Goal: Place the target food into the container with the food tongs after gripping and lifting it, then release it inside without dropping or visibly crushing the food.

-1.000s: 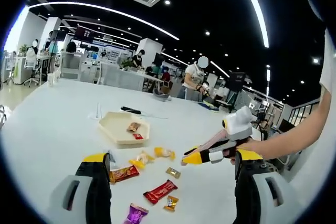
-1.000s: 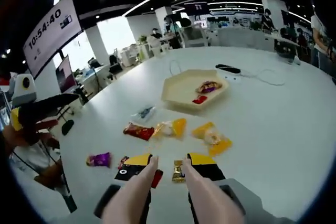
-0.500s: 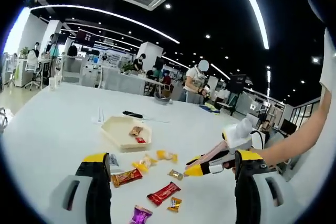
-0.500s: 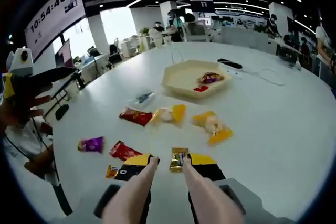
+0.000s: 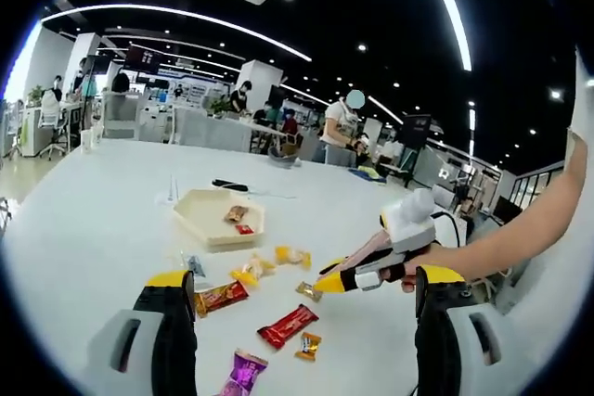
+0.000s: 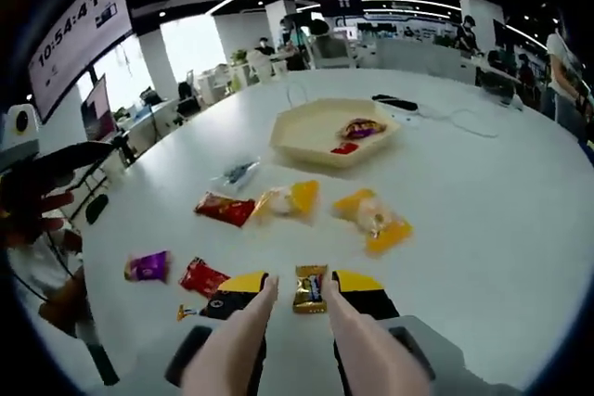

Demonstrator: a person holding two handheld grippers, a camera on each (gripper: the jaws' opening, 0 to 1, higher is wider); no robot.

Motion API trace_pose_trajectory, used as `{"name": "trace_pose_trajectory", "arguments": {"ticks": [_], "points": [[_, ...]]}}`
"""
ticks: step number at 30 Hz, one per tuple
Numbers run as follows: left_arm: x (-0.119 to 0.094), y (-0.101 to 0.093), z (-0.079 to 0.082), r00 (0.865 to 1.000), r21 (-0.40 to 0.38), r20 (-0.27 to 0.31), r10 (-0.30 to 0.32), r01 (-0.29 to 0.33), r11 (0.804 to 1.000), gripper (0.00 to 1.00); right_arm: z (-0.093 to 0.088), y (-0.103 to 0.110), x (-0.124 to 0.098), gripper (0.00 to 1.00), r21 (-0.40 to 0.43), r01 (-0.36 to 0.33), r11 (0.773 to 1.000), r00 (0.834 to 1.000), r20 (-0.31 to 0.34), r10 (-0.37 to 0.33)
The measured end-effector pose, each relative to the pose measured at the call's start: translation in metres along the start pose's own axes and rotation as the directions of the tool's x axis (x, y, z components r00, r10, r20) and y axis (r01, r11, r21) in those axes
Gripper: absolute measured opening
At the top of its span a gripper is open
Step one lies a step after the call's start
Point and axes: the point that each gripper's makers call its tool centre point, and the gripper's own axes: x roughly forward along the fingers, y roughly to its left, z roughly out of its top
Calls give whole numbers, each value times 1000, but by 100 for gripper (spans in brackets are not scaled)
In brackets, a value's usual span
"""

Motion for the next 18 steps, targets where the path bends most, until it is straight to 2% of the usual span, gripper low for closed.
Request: {"name": "trace_pose_trajectory", "arguments": {"ticks": [6,9,10,12,14,16,18], "points": [[-5,-1,5,1000,17,3,-4,4,1000,99,-5,3,8,27,16,2,1000,1000,-29,-2],[-6,4,-1,1000,-9,-7,1,-1,1000,99,-11,6,16,26,9,-1,1000,997,-72,2],[-5,8,-3,1000,-10,-13,0,0,1000,99,0,2,15,27,-34,16,999,1000,-16,-16],[-2,11,-7,999,0,-40,-6,6,1000,99,-4,6,14,26,-3,9,1000,999,-51,-9],[-1,12,-4,999,2,-35,-8,8,1000,99,-2,3,17,24,-6,12,1000,998,-64,-12],[1,12,1,1000,-1,-24,-14,14,1000,99,-5,2,17,23,-43,12,999,996,-85,-16],[5,11,4,1000,1,-20,-18,19,1000,99,-7,3,15,22,-57,9,998,997,-81,-14]]}}
